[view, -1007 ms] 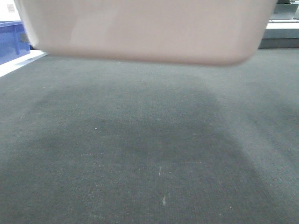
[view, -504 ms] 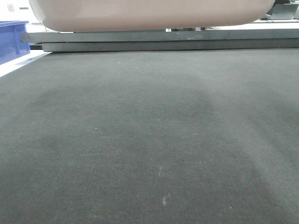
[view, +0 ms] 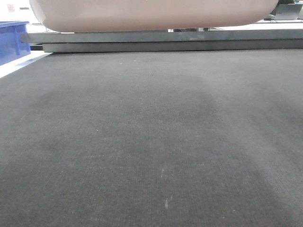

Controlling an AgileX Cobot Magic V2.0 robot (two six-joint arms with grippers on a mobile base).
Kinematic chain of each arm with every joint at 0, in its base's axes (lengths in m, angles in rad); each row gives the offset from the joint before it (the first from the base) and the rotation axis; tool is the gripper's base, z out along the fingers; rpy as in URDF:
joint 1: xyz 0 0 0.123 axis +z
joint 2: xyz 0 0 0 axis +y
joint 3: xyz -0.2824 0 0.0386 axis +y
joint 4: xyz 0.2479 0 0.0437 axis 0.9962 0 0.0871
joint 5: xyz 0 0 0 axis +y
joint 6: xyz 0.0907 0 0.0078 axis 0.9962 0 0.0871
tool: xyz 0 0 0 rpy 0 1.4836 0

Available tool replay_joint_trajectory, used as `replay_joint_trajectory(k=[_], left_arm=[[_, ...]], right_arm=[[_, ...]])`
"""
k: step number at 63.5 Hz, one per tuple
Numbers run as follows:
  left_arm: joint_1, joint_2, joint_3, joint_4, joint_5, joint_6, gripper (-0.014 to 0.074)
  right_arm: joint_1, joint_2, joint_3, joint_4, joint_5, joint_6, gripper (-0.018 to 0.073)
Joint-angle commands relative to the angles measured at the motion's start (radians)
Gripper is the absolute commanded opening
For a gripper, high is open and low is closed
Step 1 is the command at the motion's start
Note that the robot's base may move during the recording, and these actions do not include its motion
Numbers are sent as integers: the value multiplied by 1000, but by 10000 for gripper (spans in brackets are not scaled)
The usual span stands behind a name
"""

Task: Grab white bin and place on right shelf
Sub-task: 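Lift the bin off the table with both grippers, then hold the bin raised in both grippers while driving toward the shelving rack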

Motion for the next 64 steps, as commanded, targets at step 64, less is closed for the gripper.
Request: replay_joint_trajectory(k=[64], left_arm=[[-49, -41, -34, 0, 307, 15, -126]], right_arm=[[45, -36, -46, 121, 307, -4, 57]])
